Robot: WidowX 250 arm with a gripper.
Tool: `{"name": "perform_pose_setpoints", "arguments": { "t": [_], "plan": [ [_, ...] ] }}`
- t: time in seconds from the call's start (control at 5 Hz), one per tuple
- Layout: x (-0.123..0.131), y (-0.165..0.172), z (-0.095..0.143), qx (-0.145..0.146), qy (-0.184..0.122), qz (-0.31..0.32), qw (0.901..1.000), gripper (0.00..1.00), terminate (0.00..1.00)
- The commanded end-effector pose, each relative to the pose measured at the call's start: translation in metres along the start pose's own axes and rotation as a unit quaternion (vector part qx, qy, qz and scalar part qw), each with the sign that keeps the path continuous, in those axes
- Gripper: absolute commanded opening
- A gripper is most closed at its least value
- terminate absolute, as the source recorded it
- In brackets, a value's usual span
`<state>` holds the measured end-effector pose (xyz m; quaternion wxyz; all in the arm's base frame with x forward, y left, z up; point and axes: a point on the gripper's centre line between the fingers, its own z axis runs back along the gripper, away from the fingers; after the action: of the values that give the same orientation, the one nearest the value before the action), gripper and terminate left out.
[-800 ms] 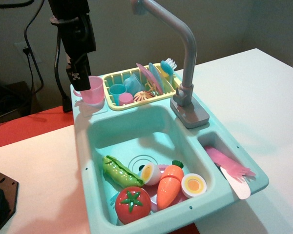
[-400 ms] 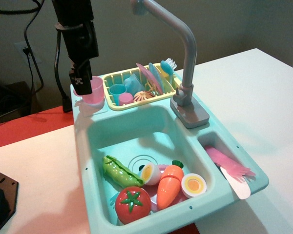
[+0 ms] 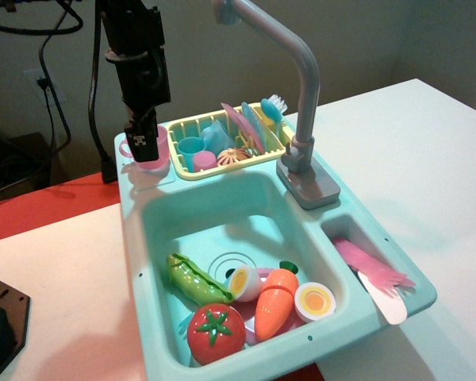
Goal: Put cup from counter to sink
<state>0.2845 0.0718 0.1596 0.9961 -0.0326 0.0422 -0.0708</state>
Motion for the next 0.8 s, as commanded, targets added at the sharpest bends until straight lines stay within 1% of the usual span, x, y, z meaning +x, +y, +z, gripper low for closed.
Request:
{"name": "perform_pose_setpoints", "arguments": {
  "t": [0.0, 0.2, 0.6],
  "plan": [
    [-0.0070, 0.0022, -0.0059, 0.012, -0.006, 0.012, 0.9998, 1.00, 0.00],
    [-0.0095, 0.0003, -0.0092, 0.015, -0.010, 0.012, 0.9998, 0.00, 0.00],
    [-0.0101, -0.0015, -0.0100, 0.018, -0.014, 0.011, 0.9997, 0.00, 0.00]
  ]
}}
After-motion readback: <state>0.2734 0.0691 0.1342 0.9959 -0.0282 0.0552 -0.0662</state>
